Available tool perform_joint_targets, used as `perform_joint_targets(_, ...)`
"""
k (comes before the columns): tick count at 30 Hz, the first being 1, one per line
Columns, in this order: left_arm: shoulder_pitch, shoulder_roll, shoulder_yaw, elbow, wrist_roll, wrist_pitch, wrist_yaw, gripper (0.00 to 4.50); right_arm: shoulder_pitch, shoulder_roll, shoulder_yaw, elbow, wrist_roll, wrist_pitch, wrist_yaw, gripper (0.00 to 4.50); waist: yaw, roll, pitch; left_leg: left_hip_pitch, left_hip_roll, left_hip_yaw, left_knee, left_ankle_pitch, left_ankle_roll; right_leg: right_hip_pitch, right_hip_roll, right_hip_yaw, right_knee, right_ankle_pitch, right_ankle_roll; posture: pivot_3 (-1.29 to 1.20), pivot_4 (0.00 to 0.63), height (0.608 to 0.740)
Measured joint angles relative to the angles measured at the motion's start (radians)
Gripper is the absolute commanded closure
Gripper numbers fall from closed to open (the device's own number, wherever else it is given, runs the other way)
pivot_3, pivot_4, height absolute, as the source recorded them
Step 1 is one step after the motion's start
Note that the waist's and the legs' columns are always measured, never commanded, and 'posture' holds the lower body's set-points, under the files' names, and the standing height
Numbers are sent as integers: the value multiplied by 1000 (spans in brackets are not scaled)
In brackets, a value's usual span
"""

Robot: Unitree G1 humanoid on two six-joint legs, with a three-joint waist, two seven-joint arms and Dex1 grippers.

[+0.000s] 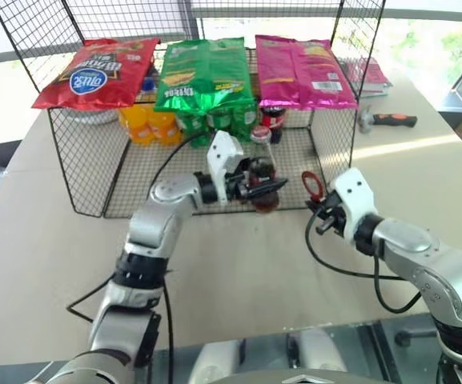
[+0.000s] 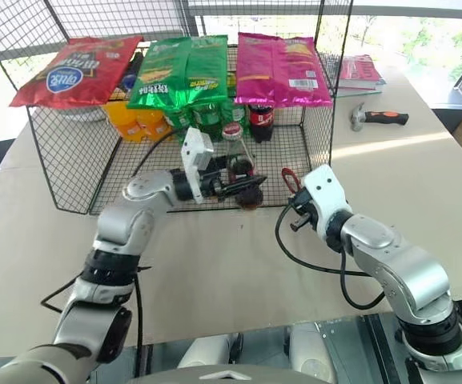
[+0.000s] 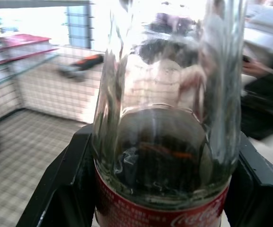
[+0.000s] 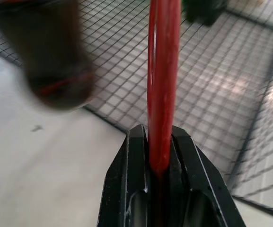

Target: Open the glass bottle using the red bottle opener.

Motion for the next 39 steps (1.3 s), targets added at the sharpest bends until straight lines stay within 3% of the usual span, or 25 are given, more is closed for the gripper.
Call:
perform_joint_targets(7,77,25,-93,-15,61,-46,-18,1849,-27,-26,56,33,-148,-145,19,4500,6,0,0,1,0,0,0,0,0,1,0,0,0,0,0,0,150,740)
perform_joint_targets(18,70,-49,-155,65,149,-210,31,1849,-11,-43,168,60,-410,-460,43,4500,9,-1,-1,10,0,0,1,1,1,10,0,0,0,2,3,0,150,740)
perform_joint_targets(39,167,55,-100,-32,90,-207,32,1851,37,38,154,42,-481,-588,154,4500,2,-1,-1,10,1,0,-1,1,1,9,1,1,-1,2,3,0,150,740)
